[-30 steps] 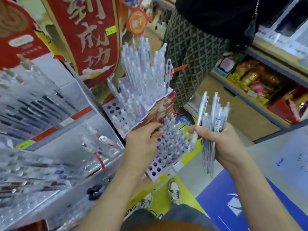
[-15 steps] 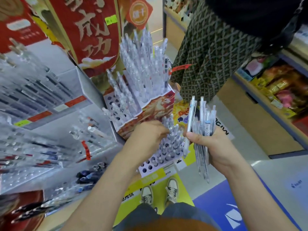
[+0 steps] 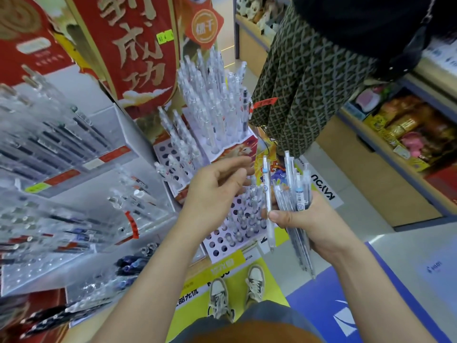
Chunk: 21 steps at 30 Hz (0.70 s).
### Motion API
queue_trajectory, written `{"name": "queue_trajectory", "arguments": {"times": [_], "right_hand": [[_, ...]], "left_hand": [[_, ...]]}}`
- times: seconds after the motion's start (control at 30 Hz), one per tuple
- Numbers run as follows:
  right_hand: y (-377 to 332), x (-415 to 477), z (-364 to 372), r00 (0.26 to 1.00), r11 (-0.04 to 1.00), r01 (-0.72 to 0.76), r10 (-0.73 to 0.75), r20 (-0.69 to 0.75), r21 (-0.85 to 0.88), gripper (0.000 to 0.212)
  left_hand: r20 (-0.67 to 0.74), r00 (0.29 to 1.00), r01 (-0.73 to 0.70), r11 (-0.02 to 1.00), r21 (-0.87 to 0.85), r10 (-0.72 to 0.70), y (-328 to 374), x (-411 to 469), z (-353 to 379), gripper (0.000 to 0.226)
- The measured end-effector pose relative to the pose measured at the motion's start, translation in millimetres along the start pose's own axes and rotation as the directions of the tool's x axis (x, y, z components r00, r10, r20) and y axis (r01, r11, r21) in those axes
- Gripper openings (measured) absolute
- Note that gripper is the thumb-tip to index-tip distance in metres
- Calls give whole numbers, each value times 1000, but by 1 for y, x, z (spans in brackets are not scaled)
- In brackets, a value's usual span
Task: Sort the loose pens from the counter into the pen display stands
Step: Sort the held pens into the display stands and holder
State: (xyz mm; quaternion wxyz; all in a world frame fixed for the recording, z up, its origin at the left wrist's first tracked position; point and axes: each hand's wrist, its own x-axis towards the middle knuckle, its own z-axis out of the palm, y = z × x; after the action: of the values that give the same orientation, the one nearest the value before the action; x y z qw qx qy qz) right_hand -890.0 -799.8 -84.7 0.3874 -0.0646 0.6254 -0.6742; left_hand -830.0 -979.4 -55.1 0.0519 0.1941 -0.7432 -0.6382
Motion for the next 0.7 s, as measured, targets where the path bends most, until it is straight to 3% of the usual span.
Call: {"name": "queue_trajectory", "arguments": {"times": [0.07, 0.2, 0.4, 0.47, 0.57, 0.7], "right_hand": [[-2, -1, 1, 999, 1000, 5, -5, 37, -9, 40], [-5, -3, 0, 993, 1000, -11, 11, 115, 1, 33], [-4, -4, 0, 972, 999, -44, 43, 231, -4, 24], [-4, -3, -2, 990, 997, -54, 46, 133, 59, 16], [-6, 2, -10, 997, 974, -62, 70, -29, 219, 22], [-9, 8, -18, 975, 949, -15, 84, -208, 314, 27]], "left_hand": [[104, 994, 50, 988, -149, -34, 10, 0, -1, 27], [237, 972, 45, 983, -179, -1, 9, 6, -5, 28], [200, 980, 52, 972, -229, -6, 11, 5, -6, 13], [77, 996, -39, 980, -196, 55, 17, 1, -10, 16], [-134, 973, -201, 973, -113, 185, 25, -6, -20, 14], [-204, 950, -234, 972, 33, 235, 16, -7, -25, 14]]}}
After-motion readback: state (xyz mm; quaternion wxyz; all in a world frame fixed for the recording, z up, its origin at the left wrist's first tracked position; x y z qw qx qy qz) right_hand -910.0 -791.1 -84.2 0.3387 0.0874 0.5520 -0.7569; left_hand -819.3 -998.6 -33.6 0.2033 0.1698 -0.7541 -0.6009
